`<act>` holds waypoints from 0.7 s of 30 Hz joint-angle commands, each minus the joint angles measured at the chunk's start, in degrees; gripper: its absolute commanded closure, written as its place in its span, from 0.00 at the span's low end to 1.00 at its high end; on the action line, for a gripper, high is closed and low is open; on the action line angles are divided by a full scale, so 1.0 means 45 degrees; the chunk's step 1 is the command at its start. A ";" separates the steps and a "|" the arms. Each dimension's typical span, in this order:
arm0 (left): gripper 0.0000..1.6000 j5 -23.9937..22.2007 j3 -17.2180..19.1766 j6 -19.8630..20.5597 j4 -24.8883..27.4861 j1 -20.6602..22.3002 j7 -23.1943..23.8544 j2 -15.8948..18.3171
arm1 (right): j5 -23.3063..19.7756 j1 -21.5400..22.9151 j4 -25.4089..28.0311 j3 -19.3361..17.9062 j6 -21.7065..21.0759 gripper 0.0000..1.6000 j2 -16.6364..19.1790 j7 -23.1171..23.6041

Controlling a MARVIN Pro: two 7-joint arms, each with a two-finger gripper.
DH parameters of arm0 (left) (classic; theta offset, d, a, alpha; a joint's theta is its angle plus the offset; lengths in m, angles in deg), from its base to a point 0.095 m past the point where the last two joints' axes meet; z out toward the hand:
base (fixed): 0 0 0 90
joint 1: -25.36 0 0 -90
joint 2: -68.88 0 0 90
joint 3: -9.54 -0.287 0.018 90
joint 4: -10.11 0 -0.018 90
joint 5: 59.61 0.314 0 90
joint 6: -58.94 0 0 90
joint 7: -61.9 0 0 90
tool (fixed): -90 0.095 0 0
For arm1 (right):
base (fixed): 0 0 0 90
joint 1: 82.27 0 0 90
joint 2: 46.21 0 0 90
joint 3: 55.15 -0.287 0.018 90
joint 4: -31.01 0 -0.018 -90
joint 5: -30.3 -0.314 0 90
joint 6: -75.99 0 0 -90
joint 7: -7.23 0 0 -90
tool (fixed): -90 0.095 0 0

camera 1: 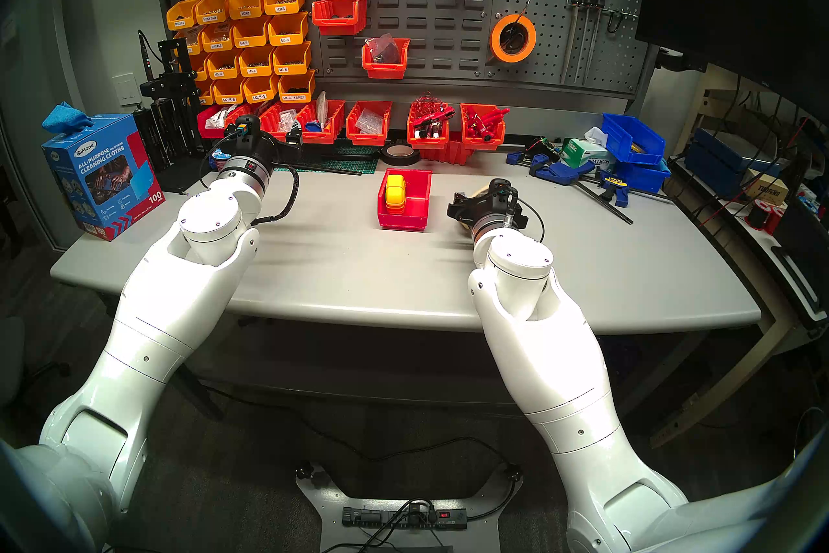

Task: Take out tools from the storage box

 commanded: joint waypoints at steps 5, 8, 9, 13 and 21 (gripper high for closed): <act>0.00 0.0002 0.0078 -0.0002 0.0093 0.0191 0.0011 0.0031 | -0.0003 0.0015 0.0365 0.0124 -0.0050 0.00 0.0113 0.0110; 0.00 0.0002 0.0078 -0.0002 0.0093 0.0191 0.0011 0.0031 | -0.0029 0.0013 0.0488 0.0230 -0.0193 0.00 0.0234 0.0233; 0.00 0.0002 0.0078 -0.0002 0.0093 0.0191 0.0011 0.0031 | -0.0076 0.0019 0.0549 0.0259 -0.0323 0.00 0.0291 0.0319; 0.00 0.0002 0.0078 -0.0002 0.0093 0.0191 0.0012 0.0031 | -0.0184 -0.0017 0.0765 0.0334 -0.0794 0.00 0.0468 0.0571; 0.00 0.0003 0.0079 -0.0003 0.0093 0.0190 0.0012 0.0030 | -0.0281 -0.0099 0.1444 0.0463 -0.1887 0.00 0.0960 0.0960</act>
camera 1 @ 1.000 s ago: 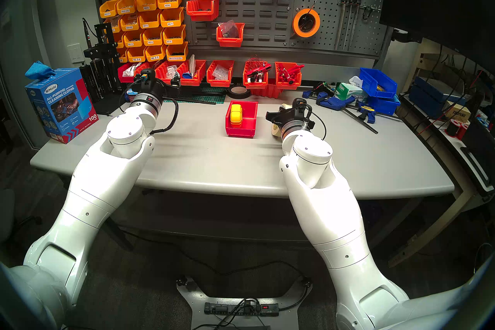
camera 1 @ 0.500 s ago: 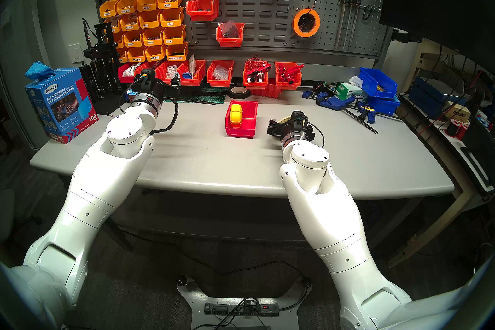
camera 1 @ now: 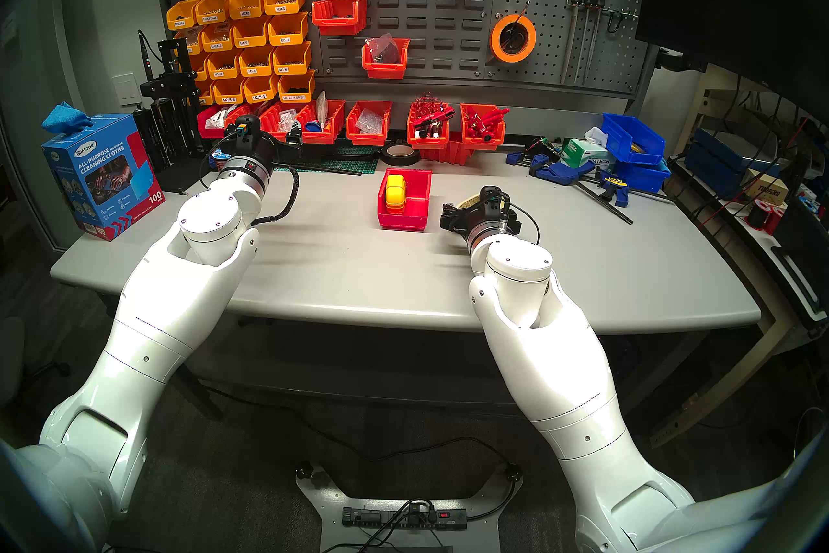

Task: Take out tools from the storage box

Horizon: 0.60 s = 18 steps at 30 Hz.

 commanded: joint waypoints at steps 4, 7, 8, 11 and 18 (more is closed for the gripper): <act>0.00 0.0003 0.0079 -0.0006 0.0093 0.0189 0.0009 0.0030 | -0.0149 -0.0046 0.1500 0.0044 -0.1343 0.00 0.0785 0.0520; 0.00 0.0004 0.0079 -0.0008 0.0093 0.0188 0.0009 0.0029 | -0.0194 -0.0093 0.2026 -0.0040 -0.1782 0.00 0.0996 0.0591; 0.00 0.0004 0.0079 -0.0008 0.0093 0.0188 0.0009 0.0029 | -0.0234 -0.0158 0.2242 -0.0091 -0.1943 0.00 0.1065 0.0610; 0.00 0.0005 0.0079 -0.0008 0.0092 0.0188 0.0009 0.0029 | -0.0316 -0.0263 0.2795 -0.0205 -0.2432 0.00 0.1260 0.0683; 0.00 0.0004 0.0080 -0.0005 0.0093 0.0189 0.0010 0.0029 | -0.0461 -0.0557 0.3660 -0.0433 -0.3286 0.00 0.1407 0.0715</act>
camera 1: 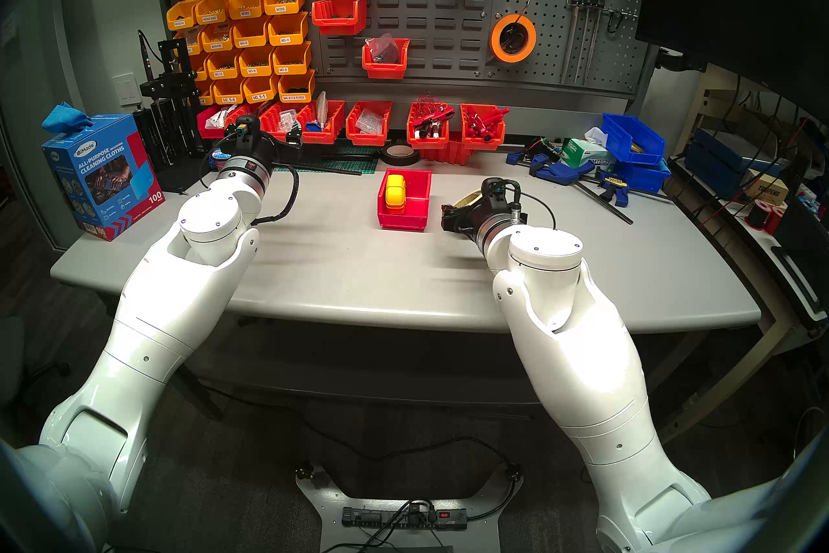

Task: Take out tools from the storage box

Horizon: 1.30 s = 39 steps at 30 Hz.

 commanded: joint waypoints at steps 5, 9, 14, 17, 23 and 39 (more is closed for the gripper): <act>0.00 0.0001 0.0079 -0.0002 0.0095 0.0191 0.0011 0.0031 | -0.0074 -0.0295 0.1229 -0.0193 -0.0819 0.00 0.0209 -0.0062; 0.00 0.0001 0.0079 -0.0001 0.0095 0.0191 0.0011 0.0031 | -0.0068 -0.0340 0.1252 -0.0163 -0.0859 0.00 0.0153 -0.0079; 0.00 0.0001 0.0079 -0.0003 0.0095 0.0191 0.0011 0.0031 | 0.0164 -0.0141 0.1131 0.0115 -0.0453 0.00 0.0374 0.0036; 0.00 0.0002 0.0079 -0.0005 0.0094 0.0189 0.0010 0.0030 | 0.0471 0.0175 0.0940 0.0472 0.0011 0.00 0.0701 0.0199; 0.00 0.0002 0.0080 -0.0005 0.0094 0.0189 0.0010 0.0030 | 0.0792 0.0548 0.0550 0.0767 0.0691 0.00 0.0813 0.0300; 0.00 0.0006 0.0081 -0.0010 0.0094 0.0186 0.0009 0.0028 | 0.1901 0.2102 -0.0933 0.2001 0.2655 0.00 0.0922 0.0905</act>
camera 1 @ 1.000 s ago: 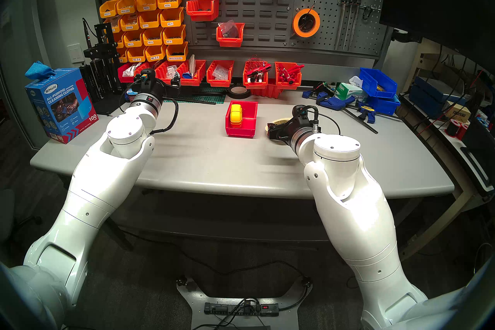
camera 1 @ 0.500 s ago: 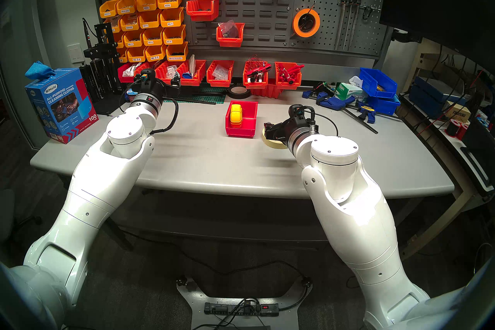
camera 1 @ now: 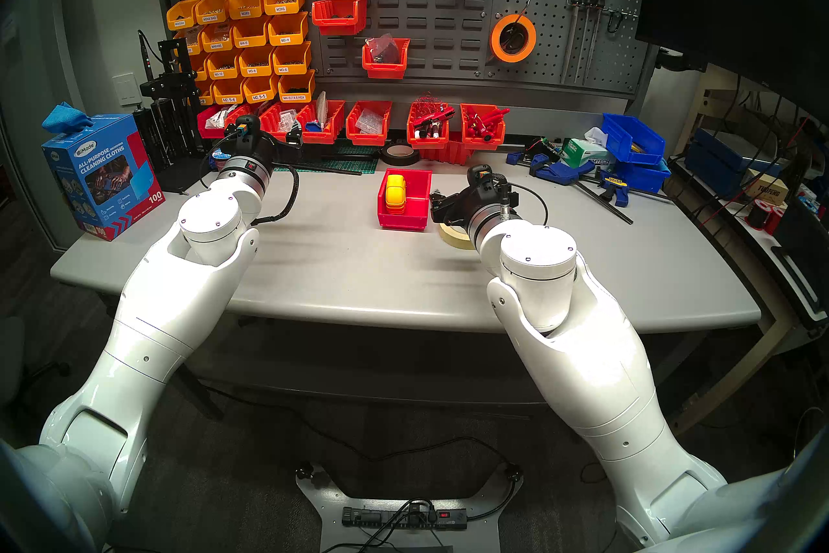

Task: Take out tools from the storage box

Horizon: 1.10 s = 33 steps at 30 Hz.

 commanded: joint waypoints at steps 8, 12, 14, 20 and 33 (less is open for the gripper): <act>0.00 0.0004 0.0080 -0.0009 0.0094 0.0189 0.0009 0.0029 | 0.0802 0.1823 -0.1081 0.0758 0.1343 0.00 -0.0312 0.0351; 0.00 0.0003 0.0081 -0.0008 0.0094 0.0190 0.0009 0.0029 | 0.0876 0.2055 -0.1405 0.0857 0.1550 0.00 -0.0468 0.0403; 0.00 0.0003 0.0081 -0.0008 0.0094 0.0190 0.0009 0.0029 | 0.0910 0.2169 -0.1596 0.0932 0.1686 0.00 -0.0566 0.0441; 0.00 0.0003 0.0081 -0.0006 0.0095 0.0191 0.0010 0.0030 | 0.0992 0.2365 -0.2042 0.1103 0.2036 0.00 -0.0792 0.0482; 0.00 0.0002 0.0082 -0.0003 0.0095 0.0192 0.0012 0.0030 | 0.1025 0.2574 -0.2561 0.1253 0.2332 0.00 -0.1161 0.0366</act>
